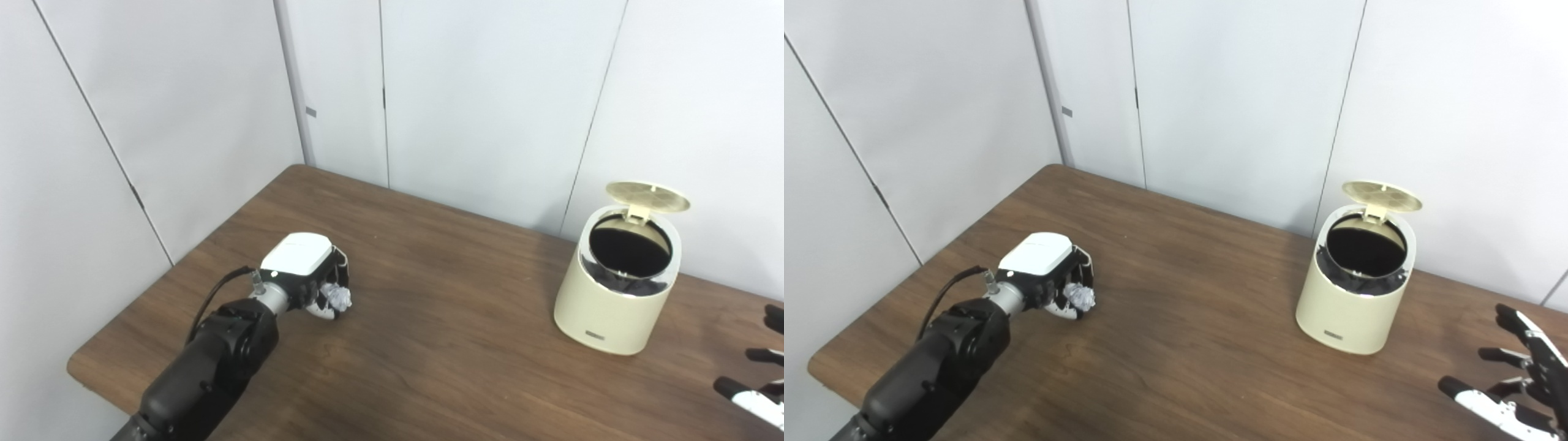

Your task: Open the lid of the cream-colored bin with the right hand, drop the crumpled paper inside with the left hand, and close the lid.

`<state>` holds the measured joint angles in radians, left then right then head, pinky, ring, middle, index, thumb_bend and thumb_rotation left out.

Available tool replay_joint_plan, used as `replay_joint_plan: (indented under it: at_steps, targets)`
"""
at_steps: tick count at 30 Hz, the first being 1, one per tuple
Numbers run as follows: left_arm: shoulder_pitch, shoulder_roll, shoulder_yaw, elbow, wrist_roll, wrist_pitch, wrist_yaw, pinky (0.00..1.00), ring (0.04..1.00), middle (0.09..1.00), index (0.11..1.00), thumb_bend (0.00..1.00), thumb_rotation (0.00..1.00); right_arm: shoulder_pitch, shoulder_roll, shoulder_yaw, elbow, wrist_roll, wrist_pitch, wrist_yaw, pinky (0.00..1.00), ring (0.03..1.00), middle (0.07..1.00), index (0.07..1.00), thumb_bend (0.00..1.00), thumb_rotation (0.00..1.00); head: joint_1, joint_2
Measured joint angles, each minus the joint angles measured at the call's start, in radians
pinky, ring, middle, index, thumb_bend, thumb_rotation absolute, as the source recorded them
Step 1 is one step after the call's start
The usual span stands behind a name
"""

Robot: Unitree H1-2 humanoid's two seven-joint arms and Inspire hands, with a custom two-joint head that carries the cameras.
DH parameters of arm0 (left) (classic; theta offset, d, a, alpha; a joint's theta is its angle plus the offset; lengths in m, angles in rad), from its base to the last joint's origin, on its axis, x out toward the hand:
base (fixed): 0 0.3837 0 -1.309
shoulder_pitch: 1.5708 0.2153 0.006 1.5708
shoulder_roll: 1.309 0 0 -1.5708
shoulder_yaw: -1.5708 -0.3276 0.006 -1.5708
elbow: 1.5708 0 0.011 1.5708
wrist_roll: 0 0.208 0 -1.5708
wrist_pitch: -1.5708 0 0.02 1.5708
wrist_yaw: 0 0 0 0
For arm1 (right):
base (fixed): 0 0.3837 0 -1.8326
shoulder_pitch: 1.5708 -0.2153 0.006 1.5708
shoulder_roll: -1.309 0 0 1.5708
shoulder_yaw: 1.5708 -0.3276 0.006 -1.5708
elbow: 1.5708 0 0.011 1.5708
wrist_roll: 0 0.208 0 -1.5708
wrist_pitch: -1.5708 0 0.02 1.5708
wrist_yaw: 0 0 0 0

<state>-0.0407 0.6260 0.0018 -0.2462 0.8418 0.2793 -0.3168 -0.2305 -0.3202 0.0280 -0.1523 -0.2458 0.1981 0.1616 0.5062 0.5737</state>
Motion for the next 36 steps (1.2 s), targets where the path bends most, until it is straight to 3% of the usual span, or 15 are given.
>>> replay_joint_plan:
  at_steps: [6, 12, 16, 23, 25, 28, 36]
  targets:
    - [-0.026, -0.018, 0.002, -0.113, -0.014, 0.018, -0.048, 0.35, 0.391, 0.473, 0.534, 0.50, 0.00, 0.000, -0.001, 0.008, 0.019, -0.006, -0.009, 0.000, 0.42, 0.722, 0.913, 0.904, 0.68, 0.40, -0.003, -0.003]
    - [-0.097, -0.030, 0.016, -0.200, -0.007, 0.032, -0.060, 0.34, 0.387, 0.470, 0.546, 0.50, 0.00, 0.000, 0.000, 0.007, 0.023, -0.010, -0.010, -0.006, 0.44, 0.724, 0.890, 0.896, 0.68, 0.33, -0.024, -0.011]
    - [-0.141, -0.091, -0.001, -0.254, 0.022, 0.075, -0.094, 0.31, 0.376, 0.468, 0.550, 0.50, 0.00, -0.001, 0.005, 0.011, 0.043, -0.011, -0.013, -0.009, 0.45, 0.741, 0.902, 0.900, 0.67, 0.29, -0.046, -0.015]
    - [-0.156, -0.170, -0.023, -0.261, 0.027, 0.073, -0.092, 0.31, 0.378, 0.464, 0.541, 0.50, 0.00, -0.001, 0.019, 0.011, 0.050, -0.010, -0.012, -0.010, 0.54, 0.781, 0.928, 0.916, 0.67, 0.20, -0.149, -0.035]
    - [-0.166, -0.196, -0.037, -0.274, 0.033, 0.071, -0.092, 0.31, 0.382, 0.465, 0.536, 0.50, 0.00, -0.001, 0.022, 0.014, 0.054, -0.014, -0.012, -0.011, 0.55, 0.795, 0.934, 0.924, 0.67, 0.18, -0.149, -0.035]
    - [-0.192, -0.233, -0.053, -0.281, 0.046, 0.060, -0.082, 0.32, 0.385, 0.470, 0.529, 0.50, 0.00, -0.001, 0.023, 0.025, 0.055, -0.034, -0.012, -0.011, 0.55, 0.807, 0.941, 0.930, 0.67, 0.14, -0.224, -0.043]
    - [-0.247, -0.327, -0.089, -0.251, 0.055, 0.048, -0.059, 0.32, 0.394, 0.475, 0.516, 0.50, 0.00, -0.013, 0.029, 0.038, 0.074, -0.050, -0.010, -0.011, 0.61, 0.785, 0.912, 0.893, 0.71, 0.11, -0.319, -0.051]
